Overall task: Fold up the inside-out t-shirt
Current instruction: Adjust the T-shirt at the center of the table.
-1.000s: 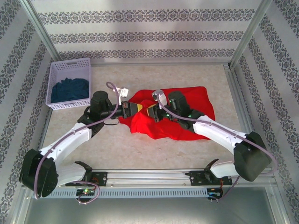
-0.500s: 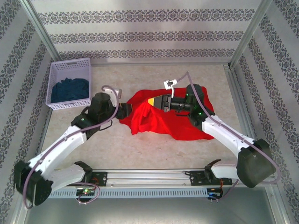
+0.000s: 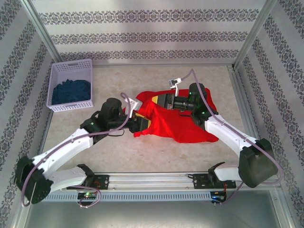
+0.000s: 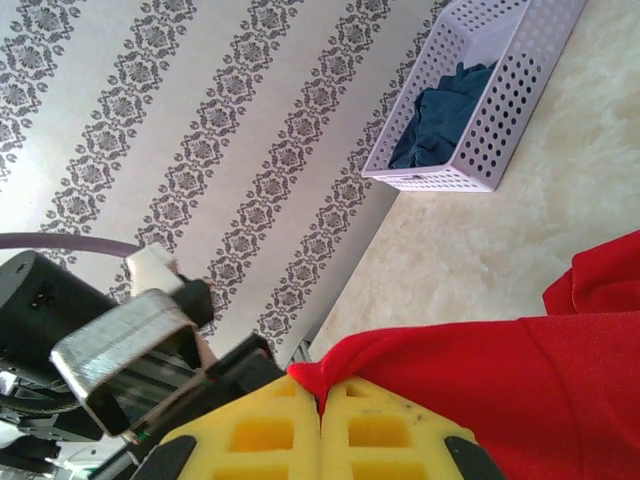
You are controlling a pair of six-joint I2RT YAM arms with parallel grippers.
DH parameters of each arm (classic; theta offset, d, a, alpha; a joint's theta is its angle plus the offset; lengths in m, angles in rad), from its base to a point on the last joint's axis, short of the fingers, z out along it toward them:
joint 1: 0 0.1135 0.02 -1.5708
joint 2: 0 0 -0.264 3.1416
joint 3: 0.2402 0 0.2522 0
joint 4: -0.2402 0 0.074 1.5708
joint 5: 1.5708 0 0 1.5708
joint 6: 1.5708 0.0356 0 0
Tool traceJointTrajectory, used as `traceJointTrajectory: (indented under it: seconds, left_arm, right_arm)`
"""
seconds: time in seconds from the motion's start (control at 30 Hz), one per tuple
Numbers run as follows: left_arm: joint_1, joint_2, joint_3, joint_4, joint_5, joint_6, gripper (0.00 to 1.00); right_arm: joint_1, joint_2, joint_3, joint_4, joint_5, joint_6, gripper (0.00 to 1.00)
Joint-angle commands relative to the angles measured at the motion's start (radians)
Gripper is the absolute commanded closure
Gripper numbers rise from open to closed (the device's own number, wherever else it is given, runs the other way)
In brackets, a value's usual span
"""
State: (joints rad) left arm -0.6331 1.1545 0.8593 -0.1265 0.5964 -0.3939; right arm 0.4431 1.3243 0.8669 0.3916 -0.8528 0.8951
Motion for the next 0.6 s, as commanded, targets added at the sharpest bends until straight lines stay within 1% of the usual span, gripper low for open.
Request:
traceJointTrajectory:
  seconds: [0.0, 0.1, 0.2, 0.3, 0.4, 0.47, 0.53, 0.57]
  left_arm:
    - [-0.009, 0.039, 0.067, 0.021, 0.012, -0.031, 0.53]
    - [0.003, 0.069, 0.104, -0.069, -0.114, -0.015, 0.52]
    - [0.015, 0.097, 0.129, -0.079, -0.156, -0.011, 0.5]
    - [0.016, 0.138, 0.163, -0.079, -0.165, 0.01, 0.49]
    - [0.018, 0.174, 0.196, -0.071, -0.151, 0.022, 0.55]
    - [0.018, 0.186, 0.211, -0.067, -0.134, 0.026, 0.62]
    - [0.019, 0.188, 0.216, -0.056, -0.11, 0.019, 0.72]
    - [0.019, 0.187, 0.219, -0.058, -0.102, 0.018, 0.75]
  right_arm:
    - [-0.016, -0.01, 0.025, 0.002, 0.018, 0.016, 1.0]
    - [-0.02, -0.007, 0.029, 0.005, 0.018, 0.019, 1.0]
    - [-0.02, 0.0, 0.03, 0.015, 0.014, 0.028, 1.0]
    - [-0.02, -0.001, 0.03, 0.016, 0.014, 0.031, 1.0]
    - [-0.02, -0.006, 0.029, 0.015, 0.016, 0.029, 1.0]
    - [-0.021, -0.008, 0.027, 0.013, 0.019, 0.027, 1.0]
    - [-0.021, -0.005, 0.026, 0.003, 0.025, 0.016, 1.0]
    - [-0.022, -0.002, 0.027, -0.007, 0.028, 0.011, 1.0]
